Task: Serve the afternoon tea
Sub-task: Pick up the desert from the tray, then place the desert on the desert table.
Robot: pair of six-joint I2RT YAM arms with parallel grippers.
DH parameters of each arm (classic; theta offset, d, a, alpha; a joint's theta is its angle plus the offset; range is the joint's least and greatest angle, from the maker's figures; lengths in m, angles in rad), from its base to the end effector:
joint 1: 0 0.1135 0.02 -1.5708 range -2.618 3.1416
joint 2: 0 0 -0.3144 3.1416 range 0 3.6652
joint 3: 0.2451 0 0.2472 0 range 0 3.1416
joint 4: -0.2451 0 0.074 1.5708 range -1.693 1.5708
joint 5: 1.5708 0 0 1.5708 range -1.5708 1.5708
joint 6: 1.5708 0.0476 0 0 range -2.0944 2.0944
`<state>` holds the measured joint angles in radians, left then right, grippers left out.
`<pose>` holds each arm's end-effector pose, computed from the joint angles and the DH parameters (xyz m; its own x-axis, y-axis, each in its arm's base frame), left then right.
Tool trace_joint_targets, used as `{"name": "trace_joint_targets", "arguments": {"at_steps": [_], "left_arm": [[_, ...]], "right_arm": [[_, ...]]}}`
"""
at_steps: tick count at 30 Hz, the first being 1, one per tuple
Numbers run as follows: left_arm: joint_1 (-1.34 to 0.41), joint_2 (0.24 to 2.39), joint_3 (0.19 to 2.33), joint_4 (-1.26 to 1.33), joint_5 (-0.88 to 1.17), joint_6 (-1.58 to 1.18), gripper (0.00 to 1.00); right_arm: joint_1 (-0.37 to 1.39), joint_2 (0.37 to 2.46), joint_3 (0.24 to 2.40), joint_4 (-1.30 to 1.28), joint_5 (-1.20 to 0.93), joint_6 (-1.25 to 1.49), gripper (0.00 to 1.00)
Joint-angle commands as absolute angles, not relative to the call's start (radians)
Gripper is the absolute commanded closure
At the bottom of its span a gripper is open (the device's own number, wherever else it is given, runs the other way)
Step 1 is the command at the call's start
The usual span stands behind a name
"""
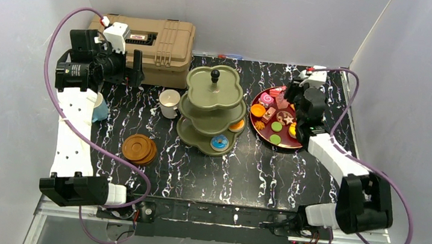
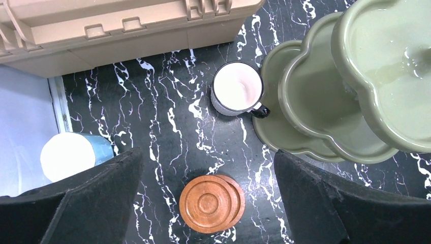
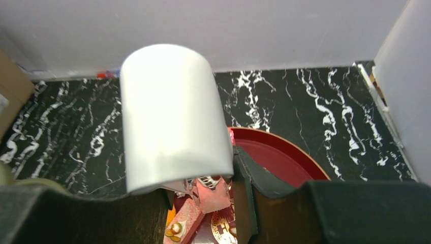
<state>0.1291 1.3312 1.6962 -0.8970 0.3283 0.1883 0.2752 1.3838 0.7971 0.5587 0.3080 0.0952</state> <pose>0.2505 0.0170 0.5002 -0.4654 0.1183 -0.8772 0.2452 0.9695 0.0007 0.3059 0.0714 0.3363 -0.0237 0.0874 -0.9959 0.0351 0.9956 0.0866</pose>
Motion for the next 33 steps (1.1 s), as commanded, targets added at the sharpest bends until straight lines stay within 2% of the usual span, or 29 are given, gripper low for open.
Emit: {"name": "trace_joint_targets", "arguments": {"at_steps": [1, 15, 25, 33], "left_arm": [[0.136, 1.297, 1.704, -0.899, 0.361, 0.173, 0.02], [0.136, 1.269, 1.705, -0.913, 0.375, 0.165, 0.02], [0.137, 1.243, 1.708, -0.942, 0.389, 0.154, 0.02], [0.136, 1.199, 1.672, -0.970, 0.383, 0.158, 0.02]], "right_arm": [[0.273, 1.235, 0.856, 0.505, 0.281, 0.101, 0.91], [0.444, 0.905, 0.778, 0.212, 0.214, 0.215, 0.95], [0.673, 0.796, 0.758, 0.069, 0.334, 0.258, 0.97], [0.799, 0.811, 0.742, 0.051, 0.370, 0.323, 0.99]]}}
